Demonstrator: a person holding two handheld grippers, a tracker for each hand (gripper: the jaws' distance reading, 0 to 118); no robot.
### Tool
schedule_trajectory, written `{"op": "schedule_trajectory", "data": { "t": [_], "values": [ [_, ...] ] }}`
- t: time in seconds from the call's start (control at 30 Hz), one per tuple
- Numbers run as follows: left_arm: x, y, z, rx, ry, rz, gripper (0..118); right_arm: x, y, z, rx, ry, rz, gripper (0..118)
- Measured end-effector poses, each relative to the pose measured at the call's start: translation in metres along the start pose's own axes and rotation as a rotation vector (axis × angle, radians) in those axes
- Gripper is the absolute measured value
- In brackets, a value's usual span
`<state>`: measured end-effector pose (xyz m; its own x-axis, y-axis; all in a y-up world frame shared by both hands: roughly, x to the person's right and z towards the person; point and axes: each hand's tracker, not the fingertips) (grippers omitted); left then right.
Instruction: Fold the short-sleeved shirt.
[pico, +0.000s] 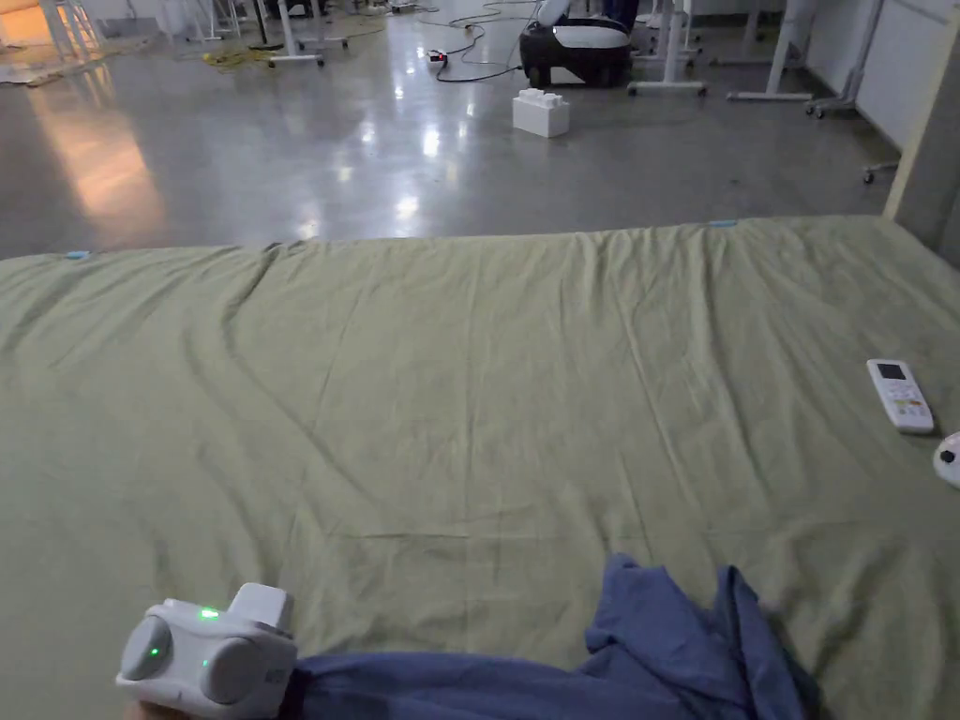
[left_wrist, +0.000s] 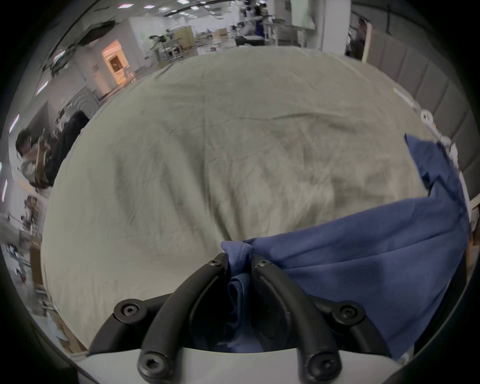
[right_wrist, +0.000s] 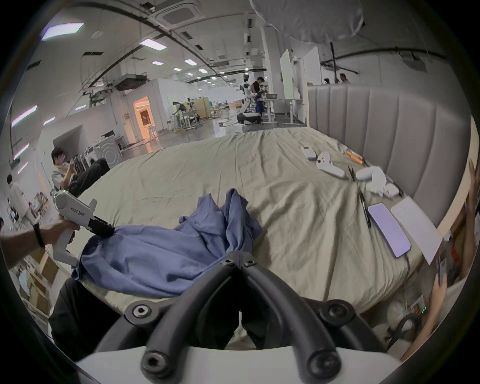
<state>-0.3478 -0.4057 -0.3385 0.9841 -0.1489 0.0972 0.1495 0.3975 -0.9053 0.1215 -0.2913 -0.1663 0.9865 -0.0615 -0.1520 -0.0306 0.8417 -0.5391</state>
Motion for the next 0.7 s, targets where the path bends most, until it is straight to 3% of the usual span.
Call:
{"op": "schedule_trajectory", "data": {
  "t": [0.1, 0.17, 0.27, 0.3, 0.43, 0.53, 0.6, 0.67, 0.7],
  "values": [
    [-0.012, 0.011, -0.004, -0.053, -0.047, 0.076, 15, 0.001, 0.035, -0.025, 0.004, 0.061, 0.068, 1],
    [-0.018, 0.014, -0.005, -0.079, -0.078, 0.101, 14, -0.001, 0.060, -0.050, -0.003, 0.078, 0.118, 9],
    [-0.024, 0.016, -0.009, -0.089, -0.092, 0.116, 14, -0.009, 0.096, -0.106, -0.087, 0.144, 0.148, 77],
    [-0.024, 0.017, -0.010, -0.094, -0.095, 0.125, 14, -0.012, 0.104, -0.129, -0.144, 0.164, 0.155, 92],
    [-0.031, 0.021, -0.012, -0.111, -0.055, 0.111, 14, -0.034, 0.121, -0.221, -0.352, 0.171, 0.157, 92],
    [-0.030, 0.014, -0.010, -0.106, -0.084, 0.145, 14, -0.049, 0.112, -0.286, -0.536, 0.177, 0.103, 92],
    [-0.030, 0.010, -0.010, -0.083, -0.080, 0.148, 14, -0.056, 0.103, -0.321, -0.557, 0.146, 0.086, 91],
    [-0.031, 0.009, -0.010, -0.073, -0.080, 0.154, 14, -0.063, 0.098, -0.339, -0.577, 0.115, 0.133, 82],
    [-0.032, 0.010, -0.010, -0.072, -0.082, 0.165, 14, -0.065, 0.094, -0.344, -0.602, 0.099, 0.174, 71]
  ]
}}
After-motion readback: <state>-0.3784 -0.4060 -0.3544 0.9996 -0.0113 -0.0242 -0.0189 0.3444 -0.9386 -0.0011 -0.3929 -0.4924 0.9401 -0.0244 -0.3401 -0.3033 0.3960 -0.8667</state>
